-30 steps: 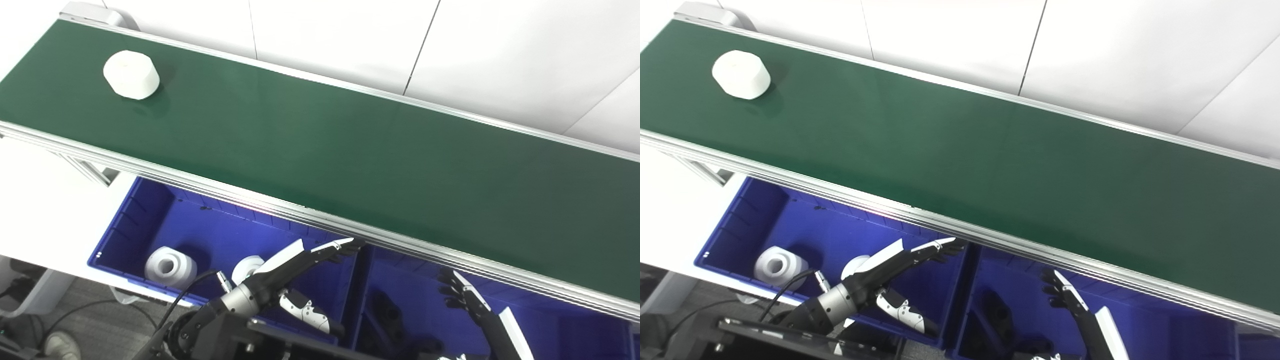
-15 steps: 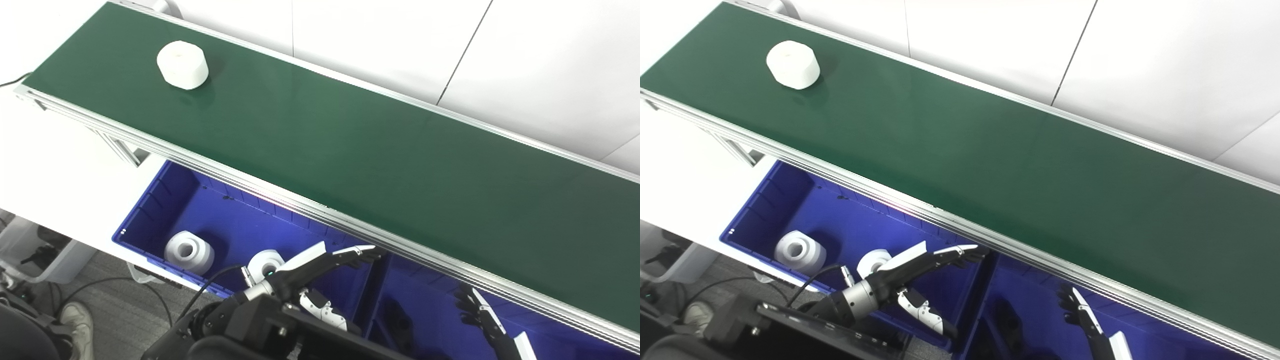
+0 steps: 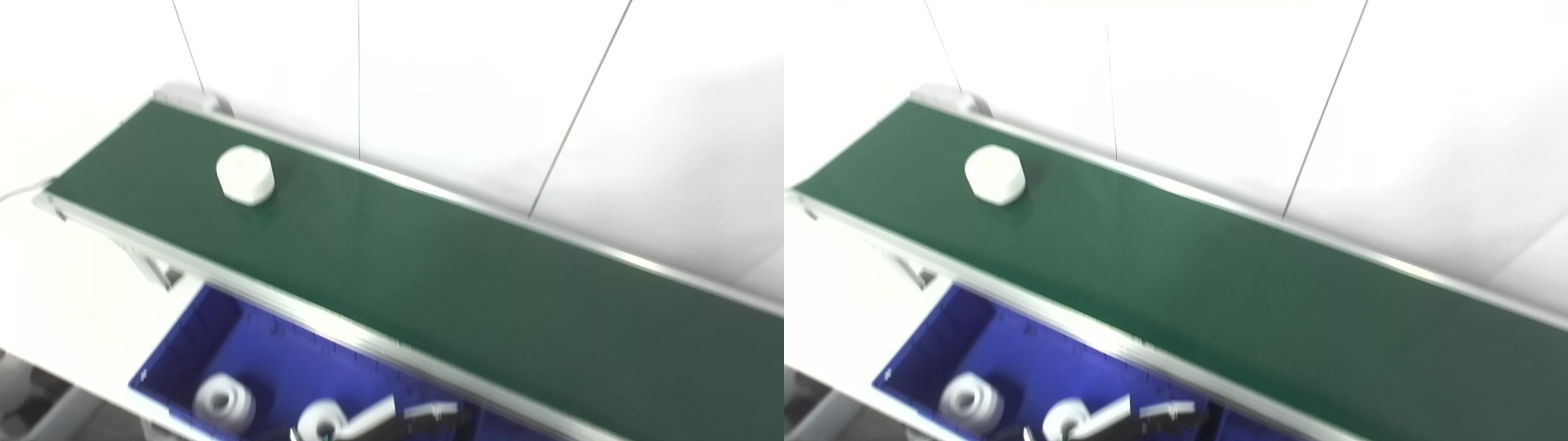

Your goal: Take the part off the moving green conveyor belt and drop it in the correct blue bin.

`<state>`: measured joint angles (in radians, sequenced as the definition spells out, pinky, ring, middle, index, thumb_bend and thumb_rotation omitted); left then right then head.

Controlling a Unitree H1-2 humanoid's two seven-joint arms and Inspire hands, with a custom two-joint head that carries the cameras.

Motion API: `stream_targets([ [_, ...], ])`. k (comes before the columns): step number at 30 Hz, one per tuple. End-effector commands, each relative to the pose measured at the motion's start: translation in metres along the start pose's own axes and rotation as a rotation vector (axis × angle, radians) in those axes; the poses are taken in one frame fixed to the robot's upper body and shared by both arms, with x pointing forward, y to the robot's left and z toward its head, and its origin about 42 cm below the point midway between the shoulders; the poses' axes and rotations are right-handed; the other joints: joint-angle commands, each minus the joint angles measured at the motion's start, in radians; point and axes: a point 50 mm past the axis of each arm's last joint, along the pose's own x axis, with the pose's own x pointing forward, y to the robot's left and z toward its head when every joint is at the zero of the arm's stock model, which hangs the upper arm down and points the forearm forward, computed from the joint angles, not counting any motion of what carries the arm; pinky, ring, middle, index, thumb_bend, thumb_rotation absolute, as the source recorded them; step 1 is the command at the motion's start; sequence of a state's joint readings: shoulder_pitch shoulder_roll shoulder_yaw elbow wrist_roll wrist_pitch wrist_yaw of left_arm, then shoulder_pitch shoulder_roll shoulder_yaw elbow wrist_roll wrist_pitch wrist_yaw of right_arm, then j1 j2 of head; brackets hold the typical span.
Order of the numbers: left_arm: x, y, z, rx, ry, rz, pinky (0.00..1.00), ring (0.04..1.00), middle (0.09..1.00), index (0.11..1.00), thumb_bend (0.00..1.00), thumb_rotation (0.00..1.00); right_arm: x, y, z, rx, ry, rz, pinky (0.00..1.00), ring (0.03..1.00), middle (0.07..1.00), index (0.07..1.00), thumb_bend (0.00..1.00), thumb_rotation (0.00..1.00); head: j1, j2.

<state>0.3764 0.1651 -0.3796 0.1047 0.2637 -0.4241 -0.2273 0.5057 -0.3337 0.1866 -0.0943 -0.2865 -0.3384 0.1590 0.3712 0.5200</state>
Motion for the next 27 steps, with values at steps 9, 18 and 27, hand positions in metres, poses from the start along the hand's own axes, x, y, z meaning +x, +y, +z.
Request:
stream_targets([
  [9,0.011,0.009,0.002,0.002,-0.065,0.018,0.79,0.854,0.879,0.868,0.91,0.28,0.012,0.0,-0.005,-0.036,-0.061,-0.06,0.64,0.79,0.854,0.942,0.93,0.32,-0.033,-0.025],
  [18,0.003,0.017,0.018,-0.009,-0.13,0.06,0.76,0.846,0.88,0.855,0.9,0.3,0.021,0.006,-0.006,-0.049,-0.078,-0.058,0.63,0.767,0.824,0.924,0.94,0.34,-0.069,-0.03],
  [27,-0.012,0.066,0.09,0.083,-0.347,0.102,0.75,0.838,0.875,0.846,0.92,0.24,0.025,0.012,0.003,-0.019,-0.101,-0.047,0.74,0.793,0.823,0.905,0.91,0.35,-0.138,0.013],
])
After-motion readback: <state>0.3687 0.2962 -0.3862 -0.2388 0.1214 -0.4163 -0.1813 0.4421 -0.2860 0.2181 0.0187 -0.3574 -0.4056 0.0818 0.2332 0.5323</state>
